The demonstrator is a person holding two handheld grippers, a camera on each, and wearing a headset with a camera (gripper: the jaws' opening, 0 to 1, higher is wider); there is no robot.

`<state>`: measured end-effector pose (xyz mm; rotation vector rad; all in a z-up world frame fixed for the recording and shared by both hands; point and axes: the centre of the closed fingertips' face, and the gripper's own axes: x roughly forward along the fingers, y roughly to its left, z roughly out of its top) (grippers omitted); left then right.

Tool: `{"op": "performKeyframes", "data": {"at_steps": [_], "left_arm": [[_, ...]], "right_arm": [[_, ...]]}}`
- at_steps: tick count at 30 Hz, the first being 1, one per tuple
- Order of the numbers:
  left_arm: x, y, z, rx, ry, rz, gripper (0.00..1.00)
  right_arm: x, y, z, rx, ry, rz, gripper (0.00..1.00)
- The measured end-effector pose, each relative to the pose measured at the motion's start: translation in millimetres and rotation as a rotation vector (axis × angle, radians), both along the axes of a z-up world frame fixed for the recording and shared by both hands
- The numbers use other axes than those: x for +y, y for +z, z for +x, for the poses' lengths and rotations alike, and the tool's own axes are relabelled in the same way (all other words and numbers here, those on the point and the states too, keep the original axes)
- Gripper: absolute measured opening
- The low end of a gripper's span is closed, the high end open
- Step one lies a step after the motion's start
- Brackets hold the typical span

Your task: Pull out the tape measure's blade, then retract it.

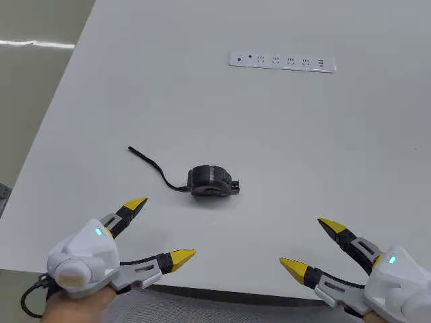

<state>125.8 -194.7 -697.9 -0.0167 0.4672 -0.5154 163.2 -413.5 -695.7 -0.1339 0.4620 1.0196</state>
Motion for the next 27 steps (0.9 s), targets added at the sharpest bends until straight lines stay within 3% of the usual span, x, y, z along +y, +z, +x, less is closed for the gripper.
{"op": "performKeyframes", "data": {"at_steps": [27], "left_arm": [[8.0,-2.6,-4.7,0.013,0.011,0.012,0.83]], "right_arm": [[-15.6,-9.1,3.8,-0.002,-0.036,-0.027,0.68]]}}
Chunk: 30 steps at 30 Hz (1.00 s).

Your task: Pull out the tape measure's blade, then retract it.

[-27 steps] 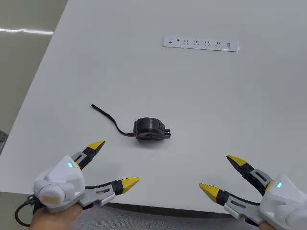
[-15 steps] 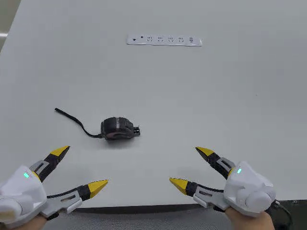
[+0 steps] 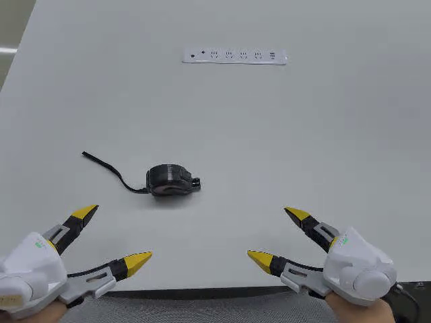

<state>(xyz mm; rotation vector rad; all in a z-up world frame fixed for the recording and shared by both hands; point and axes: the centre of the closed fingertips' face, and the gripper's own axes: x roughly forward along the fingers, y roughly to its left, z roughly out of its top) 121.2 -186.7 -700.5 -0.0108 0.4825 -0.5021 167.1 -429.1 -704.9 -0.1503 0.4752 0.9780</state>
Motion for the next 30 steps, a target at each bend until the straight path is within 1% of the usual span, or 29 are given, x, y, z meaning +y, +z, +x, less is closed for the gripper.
{"op": "performKeyframes", "data": {"at_steps": [2,7,17,24,30], "left_arm": [[1.1,-1.2,-0.5,0.004,0.002,0.000,0.83],[1.4,-1.7,-0.5,0.005,0.005,0.000,0.82],[-2.4,-2.3,-2.1,0.010,-0.009,0.003,0.82],[-2.8,-1.4,1.7,0.009,-0.025,0.004,0.82],[-3.1,-3.1,2.3,0.014,-0.028,0.000,0.82]], "right_arm": [[-1.0,-1.1,-0.4,-0.003,0.003,-0.009,0.68],[-0.1,-0.6,-0.8,-0.004,0.008,-0.010,0.68],[1.2,-1.6,-1.9,0.000,0.014,-0.010,0.67],[3.5,-1.6,-0.2,0.001,0.021,-0.009,0.67],[4.3,-2.6,0.2,0.003,0.025,-0.009,0.66]]}}
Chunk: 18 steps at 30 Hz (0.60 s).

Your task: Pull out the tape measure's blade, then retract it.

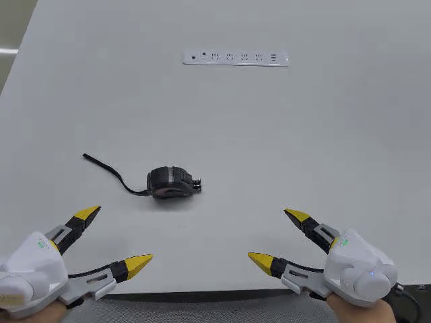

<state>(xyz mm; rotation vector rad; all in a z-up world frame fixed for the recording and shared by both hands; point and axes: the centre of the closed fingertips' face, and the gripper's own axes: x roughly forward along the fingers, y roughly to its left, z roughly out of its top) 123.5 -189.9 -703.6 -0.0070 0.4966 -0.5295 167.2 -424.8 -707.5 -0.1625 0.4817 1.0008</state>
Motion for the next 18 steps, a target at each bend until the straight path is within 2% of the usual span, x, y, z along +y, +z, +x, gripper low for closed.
{"op": "performKeyframes", "data": {"at_steps": [10,18], "left_arm": [[-2.5,-8.3,5.6,0.018,-0.050,0.014,0.81],[-7.4,-10.0,19.4,0.012,-0.107,0.027,0.81]], "right_arm": [[6.7,-1.6,1.3,0.004,0.032,0.004,0.64],[20.5,0.9,4.0,-0.005,0.078,0.036,0.61]]}}
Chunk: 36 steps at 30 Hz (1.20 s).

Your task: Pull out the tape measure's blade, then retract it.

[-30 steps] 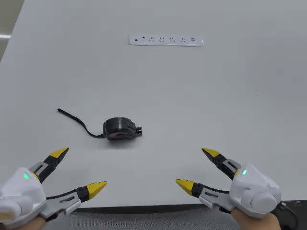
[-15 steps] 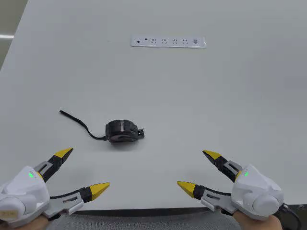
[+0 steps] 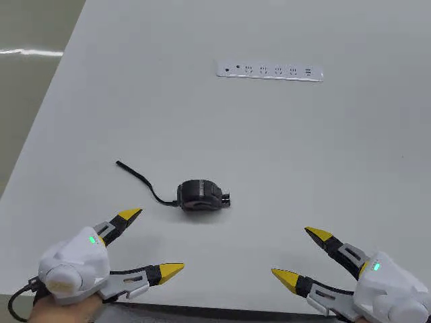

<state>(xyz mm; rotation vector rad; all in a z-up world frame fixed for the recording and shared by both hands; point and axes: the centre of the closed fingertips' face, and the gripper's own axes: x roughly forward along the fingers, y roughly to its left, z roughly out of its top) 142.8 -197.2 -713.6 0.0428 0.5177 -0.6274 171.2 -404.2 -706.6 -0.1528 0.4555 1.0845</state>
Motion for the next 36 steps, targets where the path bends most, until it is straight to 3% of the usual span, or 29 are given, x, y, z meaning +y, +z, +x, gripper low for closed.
{"op": "performKeyframes", "data": {"at_steps": [20,36], "left_arm": [[-14.8,-9.9,41.3,-0.008,-0.186,0.056,0.80],[-19.9,-22.4,55.6,0.024,-0.307,0.095,0.75]], "right_arm": [[15.4,-8.3,15.9,0.000,0.103,0.015,0.57],[21.0,-18.0,28.7,0.007,0.169,0.004,0.54]]}}
